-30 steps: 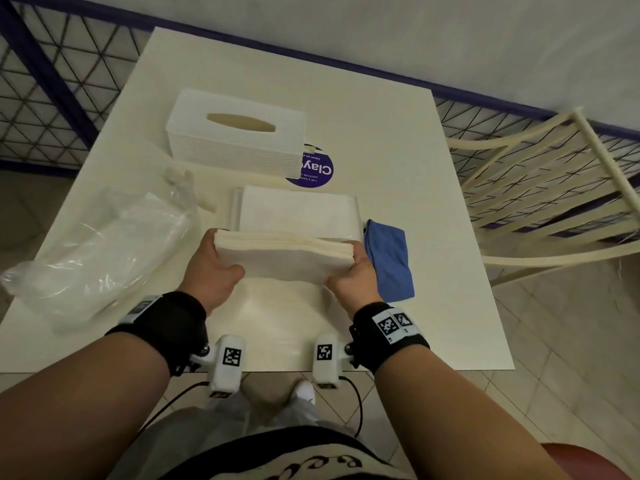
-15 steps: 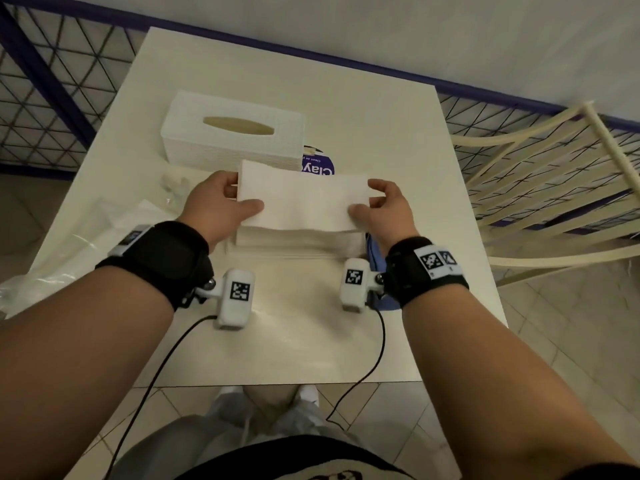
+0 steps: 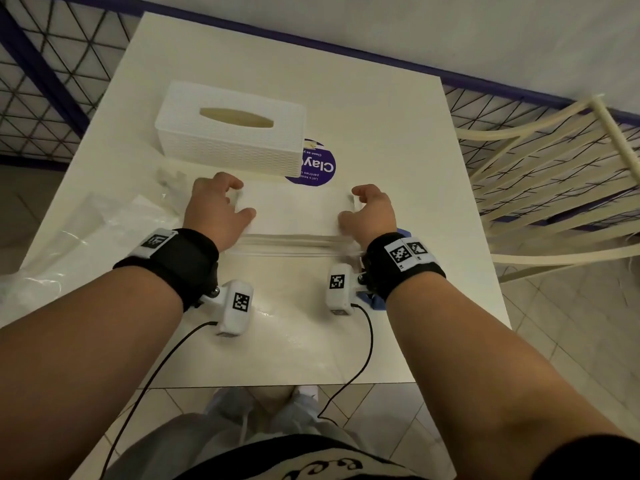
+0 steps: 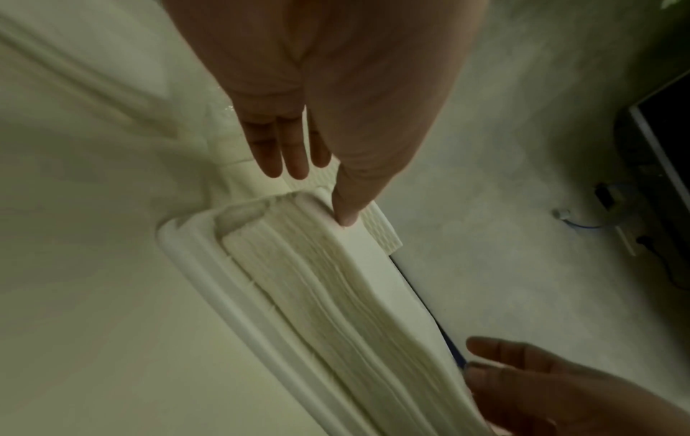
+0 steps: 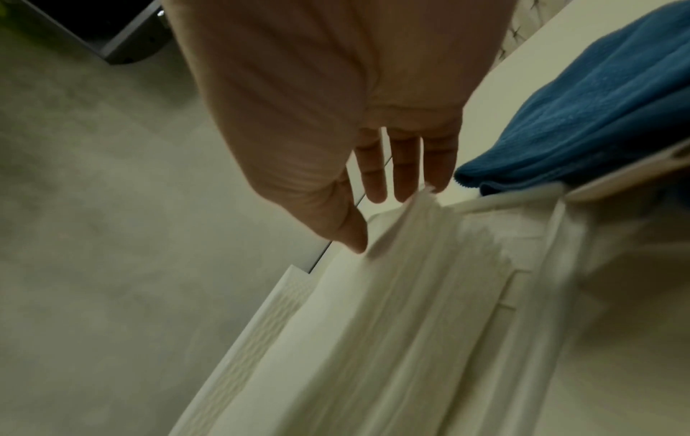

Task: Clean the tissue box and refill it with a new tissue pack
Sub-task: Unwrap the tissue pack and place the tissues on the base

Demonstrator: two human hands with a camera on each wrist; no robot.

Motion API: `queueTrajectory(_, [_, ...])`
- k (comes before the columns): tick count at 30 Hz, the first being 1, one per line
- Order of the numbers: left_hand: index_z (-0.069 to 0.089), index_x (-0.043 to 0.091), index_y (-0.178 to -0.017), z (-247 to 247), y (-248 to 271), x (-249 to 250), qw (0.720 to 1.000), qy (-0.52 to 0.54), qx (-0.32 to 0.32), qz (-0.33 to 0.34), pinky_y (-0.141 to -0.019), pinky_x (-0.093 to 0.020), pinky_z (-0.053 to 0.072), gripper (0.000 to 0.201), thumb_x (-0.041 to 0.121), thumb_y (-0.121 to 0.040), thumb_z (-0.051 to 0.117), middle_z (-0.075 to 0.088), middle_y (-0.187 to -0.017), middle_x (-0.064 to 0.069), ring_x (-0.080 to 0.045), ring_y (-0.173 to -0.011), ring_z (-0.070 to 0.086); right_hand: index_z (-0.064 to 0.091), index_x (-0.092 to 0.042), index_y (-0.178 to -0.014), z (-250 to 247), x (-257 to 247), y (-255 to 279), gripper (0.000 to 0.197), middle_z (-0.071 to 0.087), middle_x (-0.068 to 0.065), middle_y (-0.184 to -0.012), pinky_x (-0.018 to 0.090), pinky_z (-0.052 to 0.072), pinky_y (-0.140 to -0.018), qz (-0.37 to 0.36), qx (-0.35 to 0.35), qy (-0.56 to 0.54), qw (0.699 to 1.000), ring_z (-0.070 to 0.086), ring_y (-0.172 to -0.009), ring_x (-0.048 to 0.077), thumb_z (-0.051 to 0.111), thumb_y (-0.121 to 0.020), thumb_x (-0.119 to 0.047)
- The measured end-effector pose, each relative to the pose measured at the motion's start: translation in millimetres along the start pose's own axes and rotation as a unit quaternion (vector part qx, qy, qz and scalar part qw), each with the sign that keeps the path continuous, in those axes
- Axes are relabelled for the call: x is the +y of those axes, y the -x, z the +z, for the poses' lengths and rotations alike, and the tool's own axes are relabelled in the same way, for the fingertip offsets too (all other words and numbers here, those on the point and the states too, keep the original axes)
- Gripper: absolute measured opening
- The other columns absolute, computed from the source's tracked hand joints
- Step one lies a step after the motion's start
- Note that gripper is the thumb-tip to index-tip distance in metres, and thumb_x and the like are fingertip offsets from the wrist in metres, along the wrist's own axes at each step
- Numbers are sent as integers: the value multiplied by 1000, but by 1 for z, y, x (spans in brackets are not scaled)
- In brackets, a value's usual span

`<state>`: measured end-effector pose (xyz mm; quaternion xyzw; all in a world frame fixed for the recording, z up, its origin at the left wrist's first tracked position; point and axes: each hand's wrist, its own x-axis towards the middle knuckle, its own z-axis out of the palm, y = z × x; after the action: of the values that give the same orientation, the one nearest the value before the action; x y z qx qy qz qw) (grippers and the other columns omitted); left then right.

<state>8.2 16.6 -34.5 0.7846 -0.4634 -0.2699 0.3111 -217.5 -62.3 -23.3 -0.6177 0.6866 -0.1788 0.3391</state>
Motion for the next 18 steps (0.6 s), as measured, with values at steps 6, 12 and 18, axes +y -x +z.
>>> queueTrajectory(6, [61, 16, -112, -13, 14, -2, 998, -36, 1, 45, -90, -24, 39, 31, 18, -83, 70, 43, -129, -8, -21, -108, 56, 59, -20, -120, 12, -28, 11, 39, 50, 5, -130, 27, 38, -94, -89, 30, 35, 995, 44, -120, 25, 58, -81, -12])
queueTrajectory(12, [51, 20, -130, -65, 35, -26, 980, -147, 133, 9, -101, -46, 28, 60, 38, -77, 73, 42, -136, -11, -34, -124, 39, 66, -11, -114, 55, -91, 31, 31, 57, 8, -123, 31, 44, -100, -190, -44, -10, 981, 57, -112, 23, 57, -85, -10])
queueTrajectory(18, [18, 25, -148, -116, 39, -92, 960, -202, 92, -169, -107, -60, 27, 127, 77, -46, 73, 28, -151, -13, -38, -137, 27, 64, -12, -122, 123, -158, 53, 35, 55, 11, -131, 29, 41, -99, -243, -194, 83, 947, 55, -117, 25, 50, -90, -11])
